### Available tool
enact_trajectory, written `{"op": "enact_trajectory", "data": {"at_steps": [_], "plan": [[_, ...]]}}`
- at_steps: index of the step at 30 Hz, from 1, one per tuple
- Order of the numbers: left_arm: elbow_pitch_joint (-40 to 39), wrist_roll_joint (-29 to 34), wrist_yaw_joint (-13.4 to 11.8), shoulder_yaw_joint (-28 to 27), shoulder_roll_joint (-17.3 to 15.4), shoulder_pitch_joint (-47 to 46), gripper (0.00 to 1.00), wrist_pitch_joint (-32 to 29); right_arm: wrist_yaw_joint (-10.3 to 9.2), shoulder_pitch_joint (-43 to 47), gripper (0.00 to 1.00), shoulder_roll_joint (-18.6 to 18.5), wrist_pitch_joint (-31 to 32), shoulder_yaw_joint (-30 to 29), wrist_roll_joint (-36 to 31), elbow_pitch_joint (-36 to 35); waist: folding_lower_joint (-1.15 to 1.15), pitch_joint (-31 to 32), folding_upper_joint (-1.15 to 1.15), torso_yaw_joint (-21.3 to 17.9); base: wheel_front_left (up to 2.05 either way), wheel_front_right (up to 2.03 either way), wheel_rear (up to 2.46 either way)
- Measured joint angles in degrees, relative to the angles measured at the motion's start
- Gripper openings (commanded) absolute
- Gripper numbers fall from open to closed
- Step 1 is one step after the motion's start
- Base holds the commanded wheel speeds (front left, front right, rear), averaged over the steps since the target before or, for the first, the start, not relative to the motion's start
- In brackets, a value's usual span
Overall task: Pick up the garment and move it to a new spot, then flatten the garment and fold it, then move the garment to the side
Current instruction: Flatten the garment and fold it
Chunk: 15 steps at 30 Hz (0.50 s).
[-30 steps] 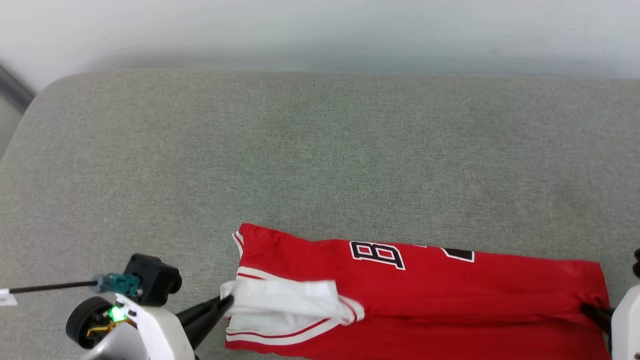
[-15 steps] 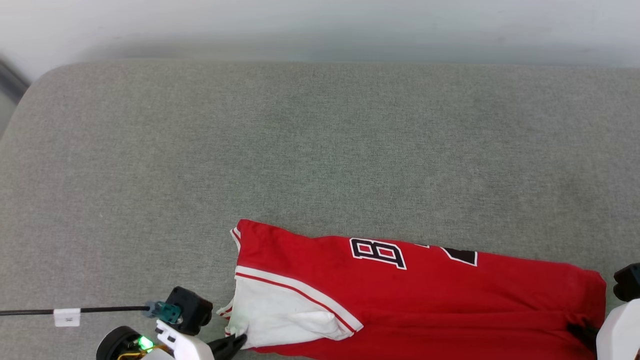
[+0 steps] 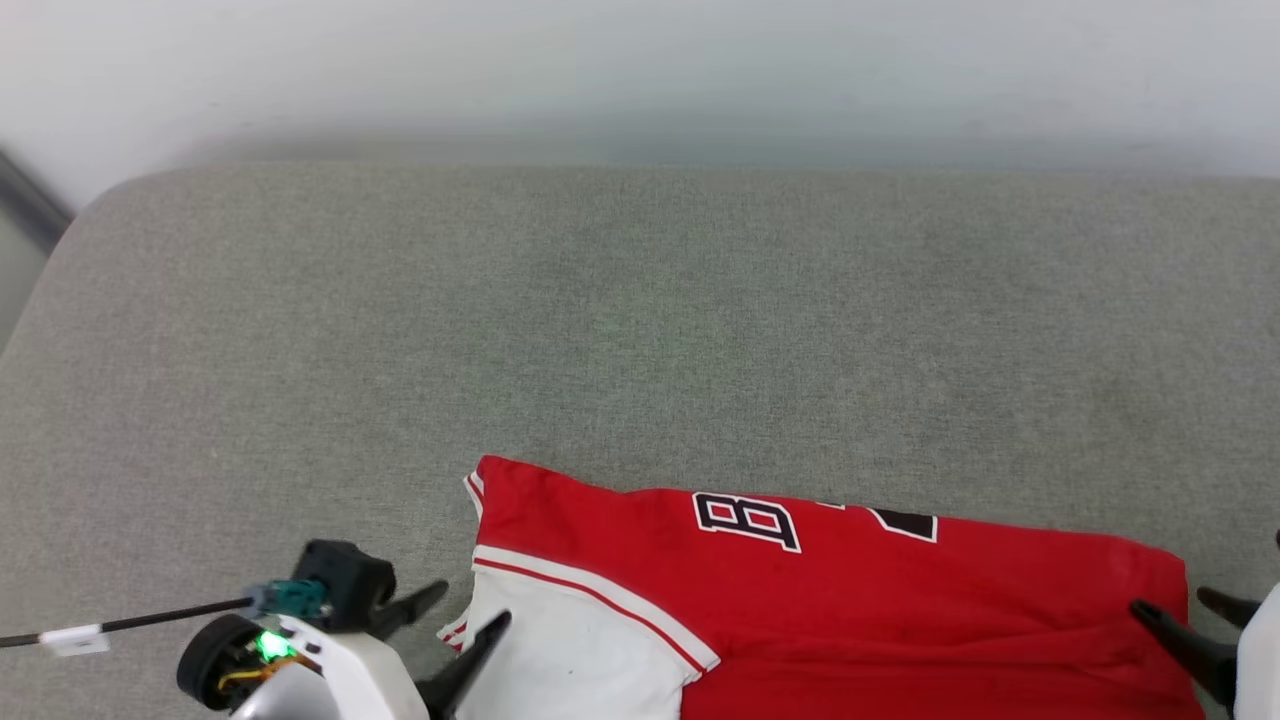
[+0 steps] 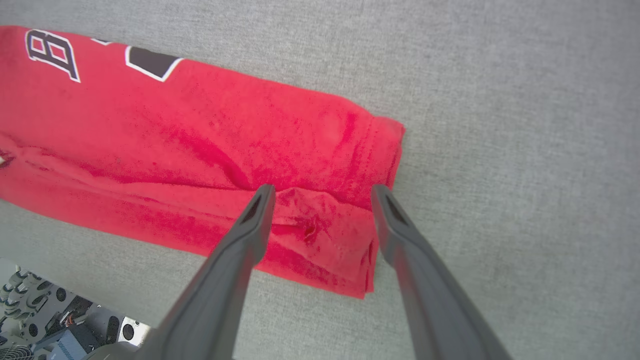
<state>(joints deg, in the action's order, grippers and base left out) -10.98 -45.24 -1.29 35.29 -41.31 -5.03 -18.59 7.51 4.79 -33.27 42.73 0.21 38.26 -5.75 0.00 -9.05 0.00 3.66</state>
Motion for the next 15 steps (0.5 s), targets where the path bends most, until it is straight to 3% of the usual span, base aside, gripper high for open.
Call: {"op": "enact_trajectory", "data": {"at_steps": [5, 8, 15], "plan": [[-2.1, 0.5, -2.9, -4.3, 0.9, 0.0, 1.00, 6.7, 0.00, 0.3, 1.00, 2.7, 3.5, -5.2, 1.1, -5.5, 0.00, 1.3, 0.00, -0.1, 0.00, 0.00, 0.00], [-2.5, 6.9, -3.2, -5.1, 0.8, -1.1, 1.00, 13.8, 0.00, 0.3, 1.00, 5.3, 5.1, -8.1, -0.5, -8.0, 0.00, 1.6, 0.00, -0.2, 0.00, 0.00, 0.00], [1.3, 11.0, -7.5, -8.5, 6.8, -0.7, 1.00, 29.7, 0.00, 1.4, 1.00, 13.4, 5.2, -13.4, -7.2, -6.1, 0.00, 1.1, 0.00, 0.1, 0.00, 0.00, 0.00]]}}
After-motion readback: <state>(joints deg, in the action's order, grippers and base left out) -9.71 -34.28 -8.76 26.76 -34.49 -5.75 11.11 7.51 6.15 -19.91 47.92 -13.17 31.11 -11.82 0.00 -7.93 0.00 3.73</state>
